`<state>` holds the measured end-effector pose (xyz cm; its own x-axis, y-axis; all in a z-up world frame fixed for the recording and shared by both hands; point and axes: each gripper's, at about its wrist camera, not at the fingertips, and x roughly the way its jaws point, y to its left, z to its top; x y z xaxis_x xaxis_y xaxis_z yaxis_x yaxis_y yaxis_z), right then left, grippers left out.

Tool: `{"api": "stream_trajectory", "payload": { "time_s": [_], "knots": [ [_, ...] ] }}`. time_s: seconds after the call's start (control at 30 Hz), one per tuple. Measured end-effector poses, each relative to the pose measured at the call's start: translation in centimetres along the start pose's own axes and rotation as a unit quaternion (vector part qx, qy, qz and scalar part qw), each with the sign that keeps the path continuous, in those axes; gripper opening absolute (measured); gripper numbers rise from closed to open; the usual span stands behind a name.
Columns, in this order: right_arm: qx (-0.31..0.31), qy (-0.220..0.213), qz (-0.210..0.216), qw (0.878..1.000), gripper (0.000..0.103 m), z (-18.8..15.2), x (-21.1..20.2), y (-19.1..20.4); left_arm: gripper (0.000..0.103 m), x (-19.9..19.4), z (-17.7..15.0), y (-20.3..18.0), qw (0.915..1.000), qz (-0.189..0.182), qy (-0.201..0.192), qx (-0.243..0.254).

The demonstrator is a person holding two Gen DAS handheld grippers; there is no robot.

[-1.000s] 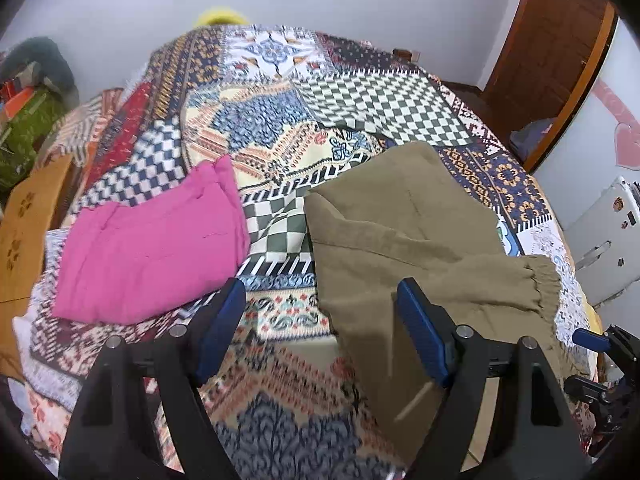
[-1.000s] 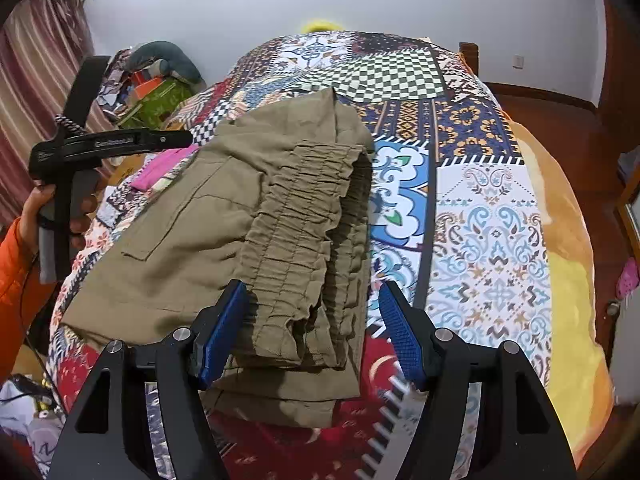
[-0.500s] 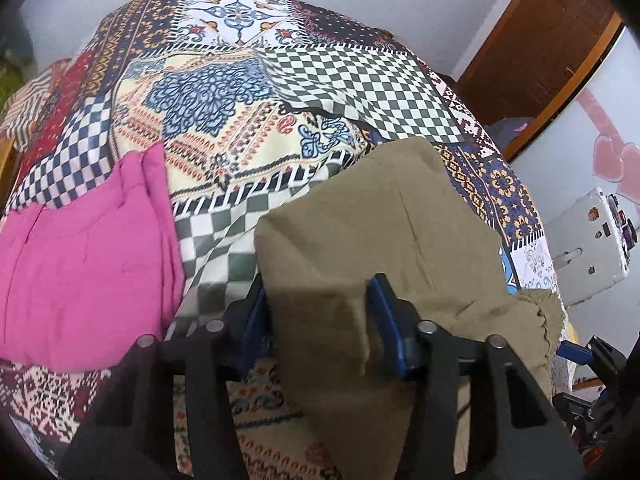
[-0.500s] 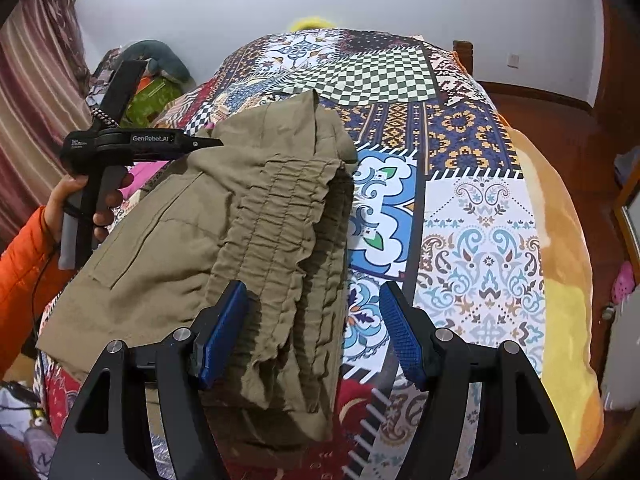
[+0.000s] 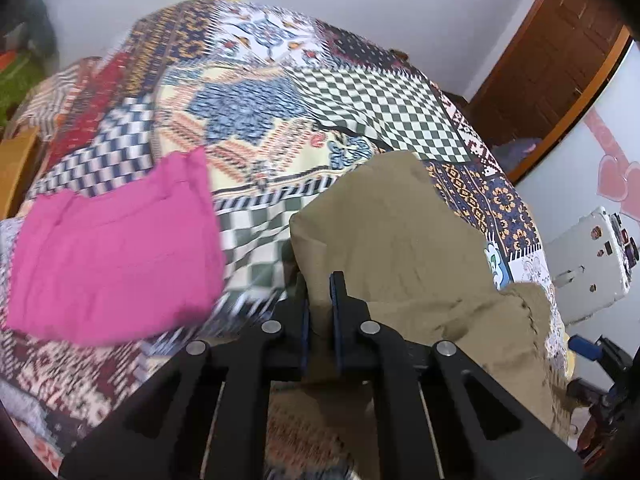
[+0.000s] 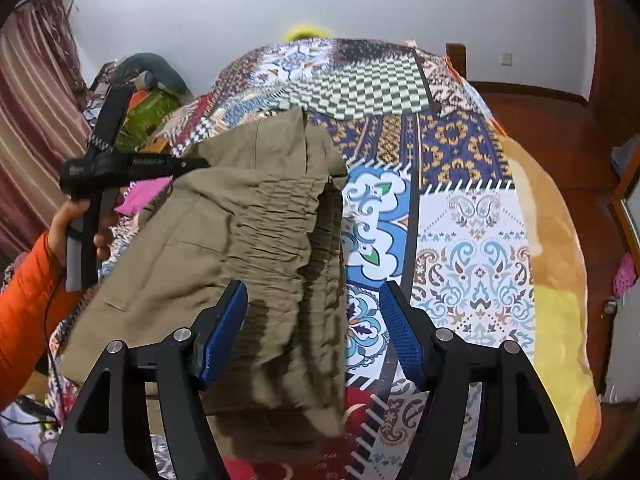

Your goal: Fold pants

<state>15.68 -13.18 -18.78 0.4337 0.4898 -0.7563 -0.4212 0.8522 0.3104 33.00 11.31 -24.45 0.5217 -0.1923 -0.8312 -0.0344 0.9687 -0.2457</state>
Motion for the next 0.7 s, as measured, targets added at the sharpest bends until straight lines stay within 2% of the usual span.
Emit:
{"api": "stream_trajectory", "payload": {
  "time_s": [0.27, 0.5, 0.7],
  "knots": [
    [-0.028, -0.021, -0.002, 0.999, 0.065, 0.1, -2.6, 2.4, 0.008, -6.0, -5.0, 1.9, 0.9992, 0.024, -0.024, -0.019],
    [-0.064, -0.027, -0.002, 0.998, 0.065, -0.3, -3.5, 5.1, 0.008, -9.6, -10.2, 2.4, 0.9984, 0.041, -0.026, -0.030],
    [-0.083, -0.009, -0.005, 0.996, 0.065, -1.2, -2.5, 6.5, 0.008, -11.9, -14.4, 3.0, 0.9968, 0.030, -0.029, -0.068]
  ]
}}
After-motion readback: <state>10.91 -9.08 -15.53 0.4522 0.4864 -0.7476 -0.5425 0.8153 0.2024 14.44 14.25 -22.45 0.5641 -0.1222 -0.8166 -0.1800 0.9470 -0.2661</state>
